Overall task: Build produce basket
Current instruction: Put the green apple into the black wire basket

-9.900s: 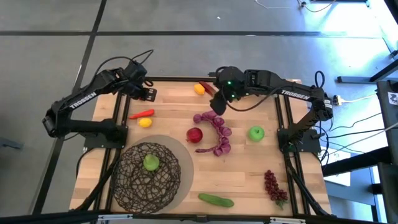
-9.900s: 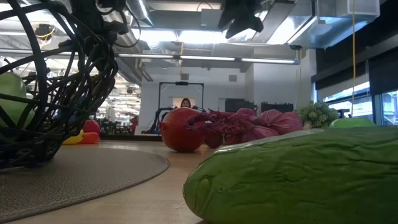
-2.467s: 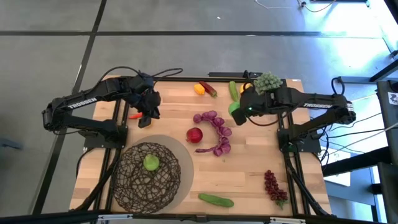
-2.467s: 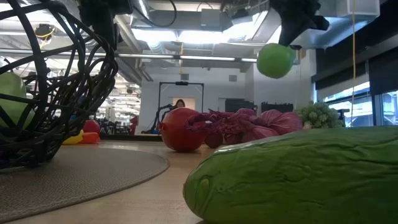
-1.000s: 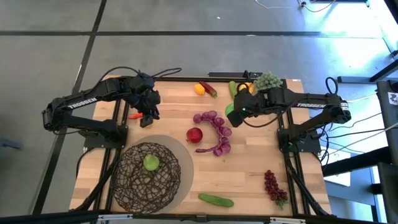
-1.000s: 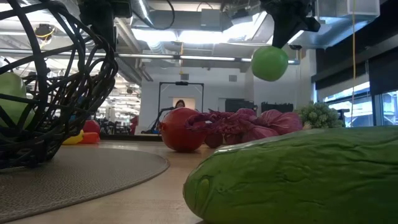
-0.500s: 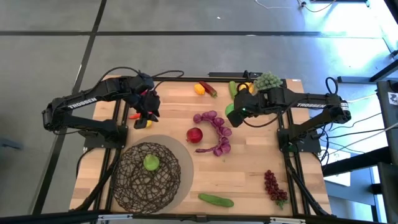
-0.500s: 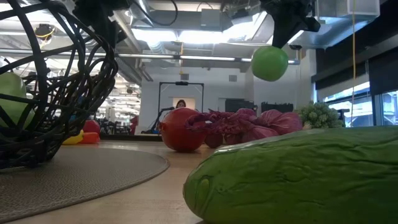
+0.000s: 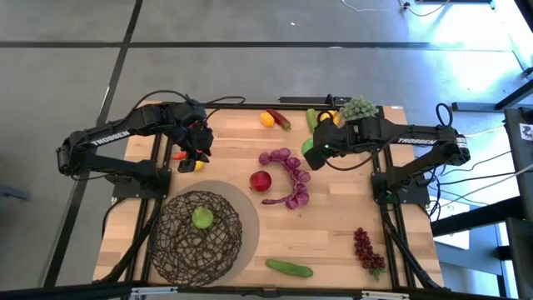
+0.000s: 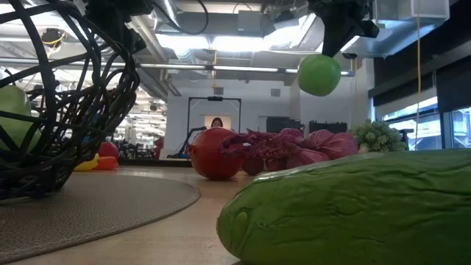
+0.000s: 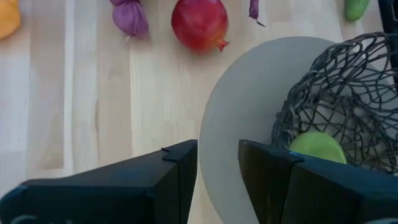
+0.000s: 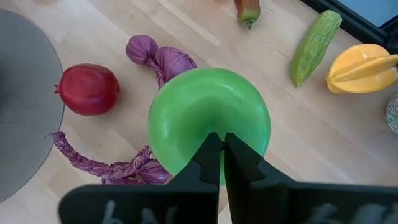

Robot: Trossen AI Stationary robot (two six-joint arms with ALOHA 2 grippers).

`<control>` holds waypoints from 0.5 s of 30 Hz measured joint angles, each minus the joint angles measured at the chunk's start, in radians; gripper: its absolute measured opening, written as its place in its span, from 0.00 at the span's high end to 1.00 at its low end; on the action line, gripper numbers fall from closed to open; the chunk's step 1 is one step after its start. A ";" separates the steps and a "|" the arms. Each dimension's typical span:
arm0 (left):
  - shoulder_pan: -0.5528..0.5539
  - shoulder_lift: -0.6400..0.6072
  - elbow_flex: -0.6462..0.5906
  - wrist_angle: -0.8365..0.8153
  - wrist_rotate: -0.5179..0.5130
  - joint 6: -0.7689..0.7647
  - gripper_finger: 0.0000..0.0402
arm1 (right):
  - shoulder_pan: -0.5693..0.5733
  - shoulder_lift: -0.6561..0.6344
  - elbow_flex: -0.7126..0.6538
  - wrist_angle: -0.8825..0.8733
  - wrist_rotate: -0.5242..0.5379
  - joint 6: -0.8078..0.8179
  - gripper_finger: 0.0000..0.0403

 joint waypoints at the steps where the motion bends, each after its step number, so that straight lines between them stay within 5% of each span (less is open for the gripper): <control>1: 0.000 0.000 0.000 0.000 0.000 0.000 0.73 | 0.000 0.000 0.000 0.000 0.000 0.000 1.00; 8: 0.000 0.000 0.000 -0.003 0.039 0.111 0.71 | 0.000 0.000 0.000 0.000 0.000 -0.001 1.00; 15: 0.000 0.000 0.000 -0.027 0.061 0.200 0.58 | 0.000 0.000 0.000 0.000 0.015 -0.002 1.00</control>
